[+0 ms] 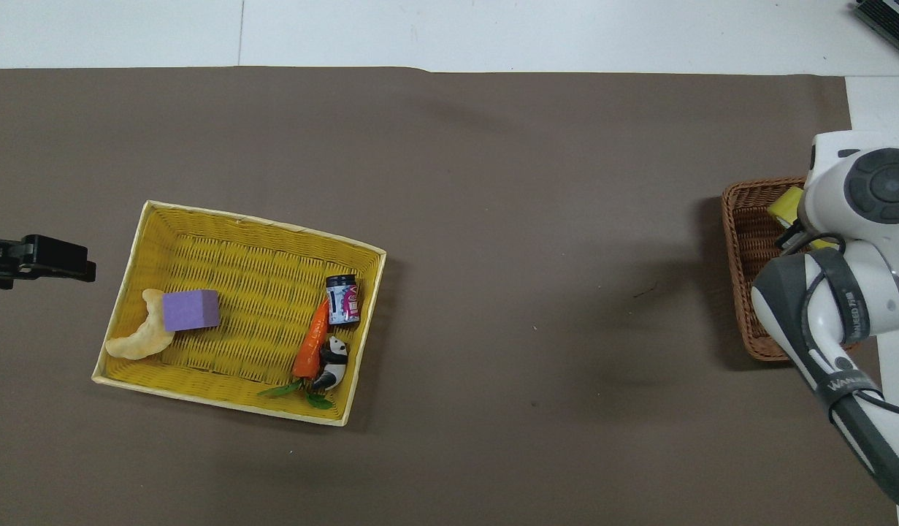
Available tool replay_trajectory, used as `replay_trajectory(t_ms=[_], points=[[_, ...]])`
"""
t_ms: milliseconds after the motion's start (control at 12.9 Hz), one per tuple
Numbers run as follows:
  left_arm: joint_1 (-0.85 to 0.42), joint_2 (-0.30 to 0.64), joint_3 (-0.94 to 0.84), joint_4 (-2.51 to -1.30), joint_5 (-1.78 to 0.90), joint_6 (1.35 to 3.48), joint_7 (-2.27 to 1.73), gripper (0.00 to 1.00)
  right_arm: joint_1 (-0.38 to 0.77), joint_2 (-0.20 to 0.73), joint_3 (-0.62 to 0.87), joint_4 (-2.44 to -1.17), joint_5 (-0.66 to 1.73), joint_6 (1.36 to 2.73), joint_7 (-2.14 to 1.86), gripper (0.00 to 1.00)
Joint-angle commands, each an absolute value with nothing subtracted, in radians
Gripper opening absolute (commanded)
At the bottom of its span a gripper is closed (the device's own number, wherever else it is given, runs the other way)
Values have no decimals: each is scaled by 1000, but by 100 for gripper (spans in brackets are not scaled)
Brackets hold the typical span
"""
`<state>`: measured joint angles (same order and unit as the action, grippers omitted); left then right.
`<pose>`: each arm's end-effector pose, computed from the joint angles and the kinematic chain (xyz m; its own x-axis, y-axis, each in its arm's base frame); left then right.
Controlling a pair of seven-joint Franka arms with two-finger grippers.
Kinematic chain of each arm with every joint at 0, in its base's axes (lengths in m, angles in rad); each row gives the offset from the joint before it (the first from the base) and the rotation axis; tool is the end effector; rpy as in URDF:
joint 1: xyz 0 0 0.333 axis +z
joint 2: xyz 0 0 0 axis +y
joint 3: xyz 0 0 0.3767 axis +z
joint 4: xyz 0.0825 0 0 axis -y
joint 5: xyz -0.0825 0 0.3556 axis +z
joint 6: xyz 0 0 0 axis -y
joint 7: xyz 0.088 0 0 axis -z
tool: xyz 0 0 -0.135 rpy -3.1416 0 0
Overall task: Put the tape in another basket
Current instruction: 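Lower the tape into the wicker basket with the right gripper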
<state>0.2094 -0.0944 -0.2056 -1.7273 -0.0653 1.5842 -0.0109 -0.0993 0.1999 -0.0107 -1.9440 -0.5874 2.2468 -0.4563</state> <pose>0.4887 -0.0123 0.6360 0.9985 0.0174 -0.0512 0.0197 -0.9988 0.0454 0.5985 -0.0938 0.4442 0.7795 0.5958 -0.1935 0.6139 -0.6648 0.4257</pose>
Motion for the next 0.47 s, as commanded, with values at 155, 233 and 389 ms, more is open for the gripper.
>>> replay_trajectory(t_ms=[155, 233, 389], points=[[249, -95, -218, -1712, -32, 1517, 12, 100, -109, 158, -6, -2032, -623, 2287, -402, 0], [238, -92, -221, -1697, 19, 1494, 14, 100, -109, 143, -5, -2057, -623, 2287, -400, 7], [236, -94, -224, -1671, 23, 1489, 12, 100, -109, 130, -3, -2085, -612, 2283, -397, 57]])
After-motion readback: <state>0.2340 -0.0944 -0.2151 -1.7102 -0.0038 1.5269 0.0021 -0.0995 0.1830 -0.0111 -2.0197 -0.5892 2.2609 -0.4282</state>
